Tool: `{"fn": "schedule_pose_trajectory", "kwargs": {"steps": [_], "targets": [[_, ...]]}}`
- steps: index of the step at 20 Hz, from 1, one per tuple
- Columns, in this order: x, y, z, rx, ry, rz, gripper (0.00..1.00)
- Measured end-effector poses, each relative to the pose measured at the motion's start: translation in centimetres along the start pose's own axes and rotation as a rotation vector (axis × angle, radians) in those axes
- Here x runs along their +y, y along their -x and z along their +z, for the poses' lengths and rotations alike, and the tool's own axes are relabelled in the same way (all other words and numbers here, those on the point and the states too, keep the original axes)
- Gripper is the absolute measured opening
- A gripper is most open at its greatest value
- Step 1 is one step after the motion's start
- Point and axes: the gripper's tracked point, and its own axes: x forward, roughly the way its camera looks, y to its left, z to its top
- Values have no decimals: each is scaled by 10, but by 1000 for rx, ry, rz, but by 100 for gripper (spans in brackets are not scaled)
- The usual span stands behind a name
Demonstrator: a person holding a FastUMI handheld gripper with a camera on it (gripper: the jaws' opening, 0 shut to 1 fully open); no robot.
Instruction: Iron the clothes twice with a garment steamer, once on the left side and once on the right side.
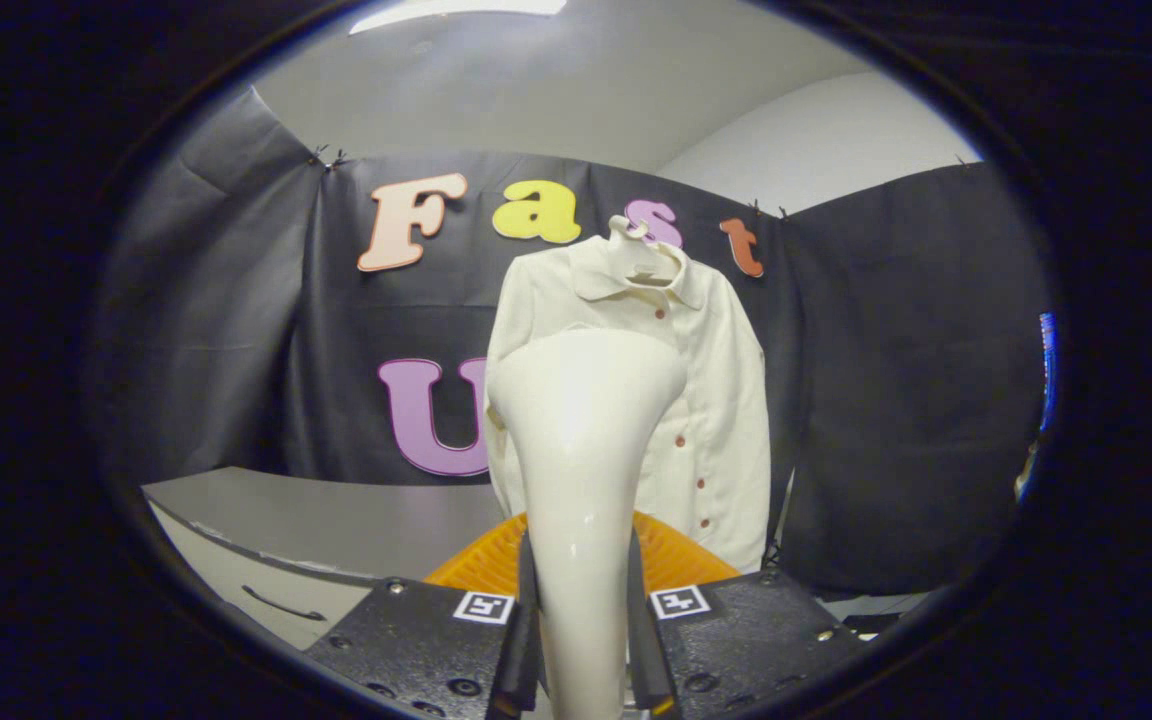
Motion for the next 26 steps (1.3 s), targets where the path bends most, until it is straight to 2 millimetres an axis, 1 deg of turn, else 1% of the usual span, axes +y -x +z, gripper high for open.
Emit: {"fn": "schedule_pose_trajectory", "kwargs": {"steps": [3,5,7,12,16,20,23,26], "targets": [[26,26,5,-31,-3,29,35],[41,39,6,-42,0,47,35],[49,54,8,-53,2,51,35],[75,85,8,-71,-17,90,35],[86,104,-1,-55,-7,107,35],[96,121,-16,-38,15,118,35],[100,127,-28,-19,24,118,36],[103,130,-35,-3,32,119,36]]}}
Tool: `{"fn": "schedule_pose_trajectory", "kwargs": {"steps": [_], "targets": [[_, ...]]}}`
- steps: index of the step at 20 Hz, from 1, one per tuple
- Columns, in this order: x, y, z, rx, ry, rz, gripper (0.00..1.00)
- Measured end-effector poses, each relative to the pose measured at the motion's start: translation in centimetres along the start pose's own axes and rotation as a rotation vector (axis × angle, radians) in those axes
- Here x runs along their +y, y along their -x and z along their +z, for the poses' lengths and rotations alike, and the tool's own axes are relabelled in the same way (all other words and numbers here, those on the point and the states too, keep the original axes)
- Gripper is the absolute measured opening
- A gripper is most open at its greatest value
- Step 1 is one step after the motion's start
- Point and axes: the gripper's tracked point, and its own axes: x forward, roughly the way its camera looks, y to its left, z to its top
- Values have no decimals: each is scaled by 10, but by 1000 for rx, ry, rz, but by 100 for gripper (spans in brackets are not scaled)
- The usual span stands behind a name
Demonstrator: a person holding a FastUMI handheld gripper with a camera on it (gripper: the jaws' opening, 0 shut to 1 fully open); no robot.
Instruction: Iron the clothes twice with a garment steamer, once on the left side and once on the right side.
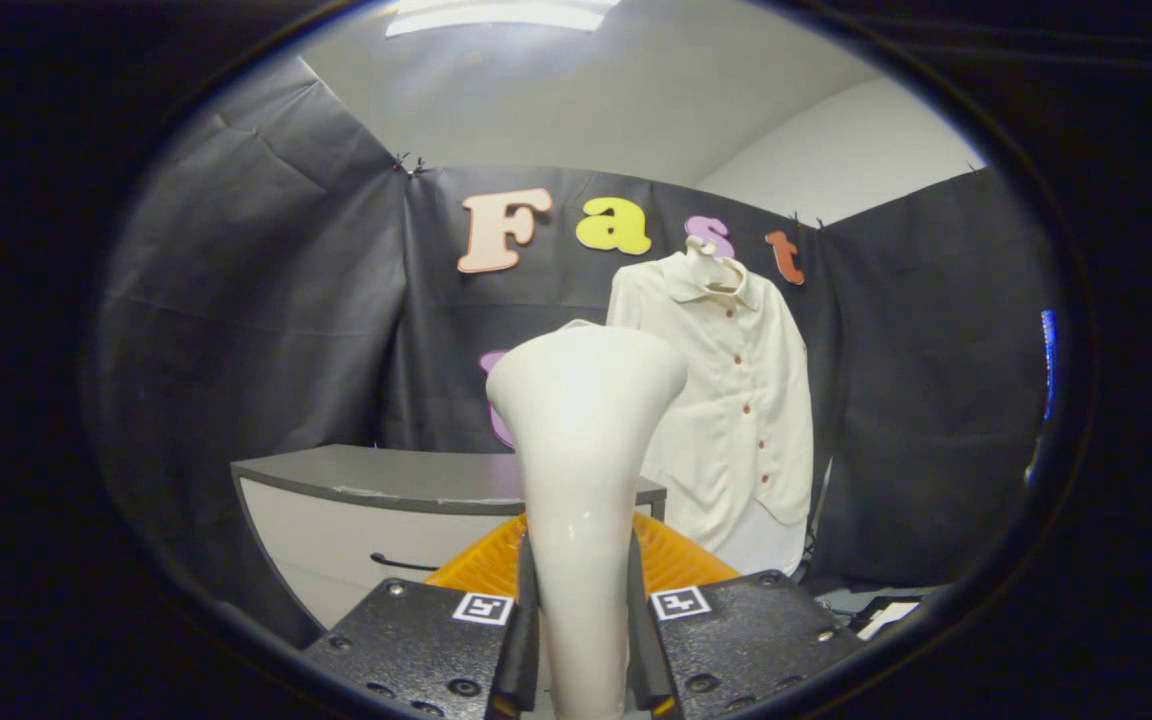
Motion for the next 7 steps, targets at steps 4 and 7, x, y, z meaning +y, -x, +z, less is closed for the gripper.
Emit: {"fn": "schedule_pose_trajectory", "kwargs": {"steps": [4,7], "targets": [[6,-1,-10,24,12,17,36],[5,-1,-15,43,10,29,36]]}}
